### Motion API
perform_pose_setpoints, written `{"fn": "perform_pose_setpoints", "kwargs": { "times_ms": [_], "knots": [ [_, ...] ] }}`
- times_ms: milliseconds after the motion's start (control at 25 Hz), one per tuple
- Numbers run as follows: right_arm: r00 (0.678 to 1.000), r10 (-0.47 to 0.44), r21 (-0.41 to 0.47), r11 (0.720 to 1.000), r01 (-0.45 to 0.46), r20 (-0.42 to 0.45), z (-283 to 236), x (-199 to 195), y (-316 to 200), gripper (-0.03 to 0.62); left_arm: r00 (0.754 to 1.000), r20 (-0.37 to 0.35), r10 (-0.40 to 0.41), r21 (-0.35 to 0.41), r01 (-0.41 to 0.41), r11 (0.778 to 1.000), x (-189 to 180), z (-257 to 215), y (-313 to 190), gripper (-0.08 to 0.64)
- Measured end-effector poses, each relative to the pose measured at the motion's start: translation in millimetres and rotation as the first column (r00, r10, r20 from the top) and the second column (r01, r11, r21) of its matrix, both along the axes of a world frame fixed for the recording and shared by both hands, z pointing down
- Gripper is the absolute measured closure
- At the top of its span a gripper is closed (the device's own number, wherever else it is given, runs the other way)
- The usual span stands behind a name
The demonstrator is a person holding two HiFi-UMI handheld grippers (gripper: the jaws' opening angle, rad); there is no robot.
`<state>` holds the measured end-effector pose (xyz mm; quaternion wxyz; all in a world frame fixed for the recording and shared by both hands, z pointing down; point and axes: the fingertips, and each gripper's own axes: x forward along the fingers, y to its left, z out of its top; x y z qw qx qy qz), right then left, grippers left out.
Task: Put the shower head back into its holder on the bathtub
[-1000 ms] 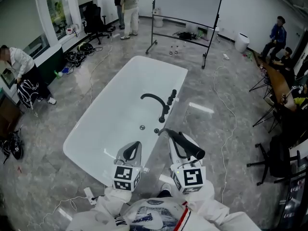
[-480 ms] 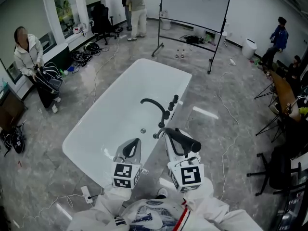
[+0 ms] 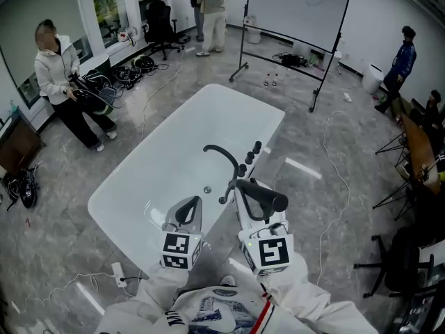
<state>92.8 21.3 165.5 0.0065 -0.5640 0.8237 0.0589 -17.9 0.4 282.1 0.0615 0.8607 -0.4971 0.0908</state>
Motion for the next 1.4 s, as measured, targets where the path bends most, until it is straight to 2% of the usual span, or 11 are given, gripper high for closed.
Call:
{"fn": "perform_pose_setpoints", "kwargs": {
  "times_ms": [280,680,1400],
  "knots": [
    [0.999,-0.035,0.004,0.999,0.035,0.035,-9,-3,-22,0.456,1.000,0.005,-0.022,-0.008,0.023,1.000,4,2,-12,0.561],
    [0.998,-0.067,-0.010,0.998,0.067,0.011,2,-17,-59,0.456,0.999,-0.004,-0.035,-0.023,0.035,0.999,0,10,-41,0.561],
    [1.000,-0.018,-0.102,0.995,0.016,-0.021,50,-7,-122,0.454,1.000,0.004,0.007,-0.062,-0.007,0.998,4,31,-107,0.561]
  ]
}}
